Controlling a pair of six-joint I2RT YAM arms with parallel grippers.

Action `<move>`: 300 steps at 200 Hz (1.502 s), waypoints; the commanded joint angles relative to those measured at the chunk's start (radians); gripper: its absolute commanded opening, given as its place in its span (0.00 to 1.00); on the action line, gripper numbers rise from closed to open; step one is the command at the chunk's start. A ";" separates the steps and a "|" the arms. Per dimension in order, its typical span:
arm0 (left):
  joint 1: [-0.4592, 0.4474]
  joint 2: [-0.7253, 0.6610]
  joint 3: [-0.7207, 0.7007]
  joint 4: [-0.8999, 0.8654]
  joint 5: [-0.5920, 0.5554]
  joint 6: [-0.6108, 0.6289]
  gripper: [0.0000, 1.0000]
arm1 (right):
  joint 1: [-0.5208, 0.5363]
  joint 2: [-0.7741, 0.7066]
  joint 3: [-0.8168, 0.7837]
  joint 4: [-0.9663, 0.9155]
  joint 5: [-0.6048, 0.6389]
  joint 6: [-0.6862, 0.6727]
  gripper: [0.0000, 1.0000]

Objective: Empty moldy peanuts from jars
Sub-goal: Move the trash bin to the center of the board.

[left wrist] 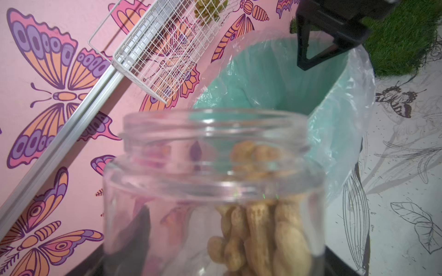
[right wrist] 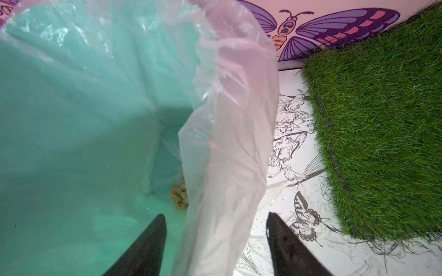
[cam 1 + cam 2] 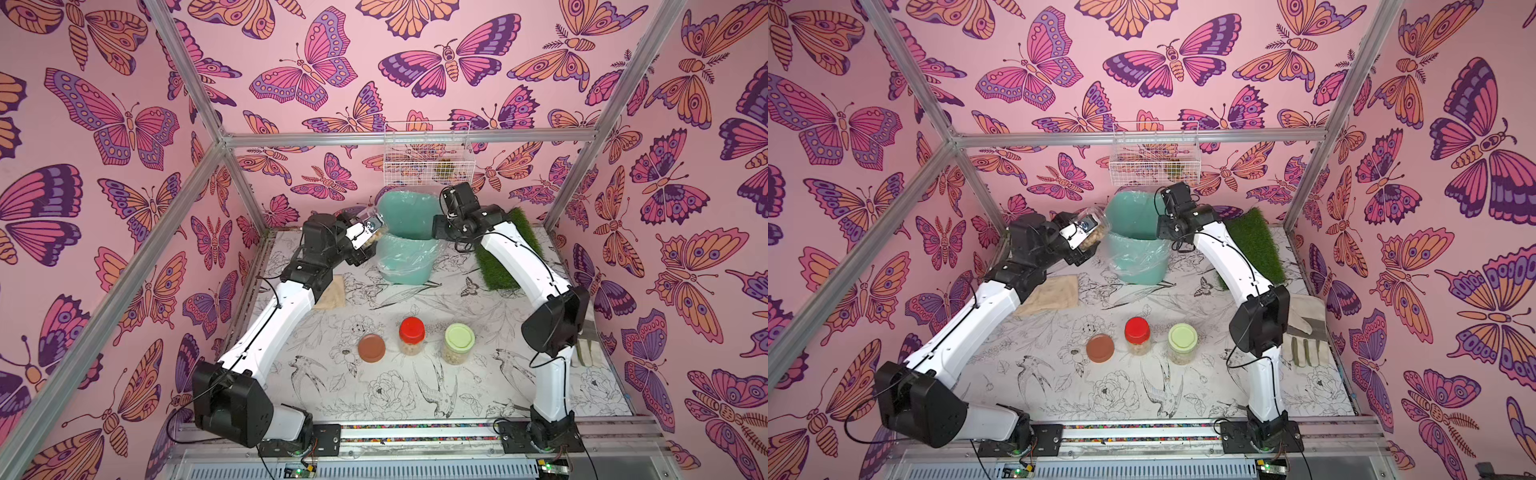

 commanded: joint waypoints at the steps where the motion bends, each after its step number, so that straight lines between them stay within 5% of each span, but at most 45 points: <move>1: 0.008 -0.060 -0.025 0.098 0.024 -0.045 0.00 | -0.005 0.047 0.094 -0.093 -0.006 -0.003 0.57; 60: 0.018 -0.090 -0.076 0.105 0.027 -0.051 0.00 | -0.006 0.102 0.189 -0.168 -0.023 -0.040 0.14; 102: 0.026 -0.097 -0.085 0.105 0.038 -0.054 0.00 | -0.006 0.080 0.193 -0.179 0.006 -0.066 0.03; 300: 0.042 -0.108 -0.098 0.106 0.053 -0.045 0.00 | 0.035 -0.024 0.199 -0.286 0.031 0.021 0.00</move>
